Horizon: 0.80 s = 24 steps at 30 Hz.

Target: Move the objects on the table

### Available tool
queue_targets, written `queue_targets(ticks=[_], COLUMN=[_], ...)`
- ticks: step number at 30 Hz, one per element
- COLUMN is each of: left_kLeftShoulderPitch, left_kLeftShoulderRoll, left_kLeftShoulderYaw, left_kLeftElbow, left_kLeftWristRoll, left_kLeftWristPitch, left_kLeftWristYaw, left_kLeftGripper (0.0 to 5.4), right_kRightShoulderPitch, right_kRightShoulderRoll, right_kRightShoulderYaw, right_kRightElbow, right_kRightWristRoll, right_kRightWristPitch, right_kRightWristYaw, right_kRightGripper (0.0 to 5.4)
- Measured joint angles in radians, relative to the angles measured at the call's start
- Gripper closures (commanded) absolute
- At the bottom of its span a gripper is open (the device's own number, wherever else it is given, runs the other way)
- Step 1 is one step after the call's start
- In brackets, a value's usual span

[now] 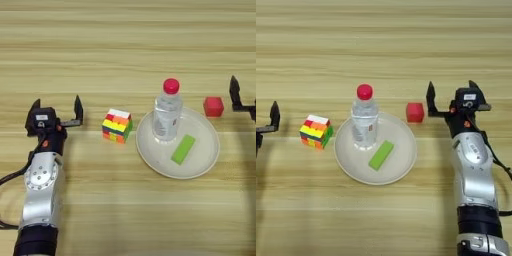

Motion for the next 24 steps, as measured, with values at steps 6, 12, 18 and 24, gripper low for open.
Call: queue_targets(ticks=[6, 12, 18, 24], left_kLeftShoulderPitch=[0.001, 0.038, 0.064, 0.060], left_kLeftShoulderRoll=[0.000, 0.000, -0.003, -0.003], left_kLeftShoulderYaw=[0.004, -0.002, -0.013, -0.023], left_kLeftElbow=[-0.007, -0.131, -0.229, -0.268], left_kLeftWristRoll=[-0.001, -0.001, -0.009, -0.008], left_kLeftWristPitch=[0.000, 0.005, 0.029, 0.066], left_kLeftWristYaw=[0.000, -0.001, -0.008, -0.009], left_kLeftGripper=[0.00, 0.00, 0.00, 0.00], right_kRightShoulderPitch=[-0.015, -0.022, -0.023, -0.026], right_kRightShoulderRoll=[0.000, 0.000, 0.000, 0.002], right_kRightShoulderYaw=[0.002, 0.002, 0.003, 0.008], right_kRightElbow=[0.037, 0.059, 0.069, 0.073], right_kRightWristRoll=[0.000, 0.000, 0.000, 0.000], right_kRightWristPitch=[-0.023, -0.030, -0.043, -0.043], right_kRightWristYaw=[0.001, 0.004, 0.007, 0.007], right_kRightGripper=[0.01, 0.01, 0.01, 0.01])
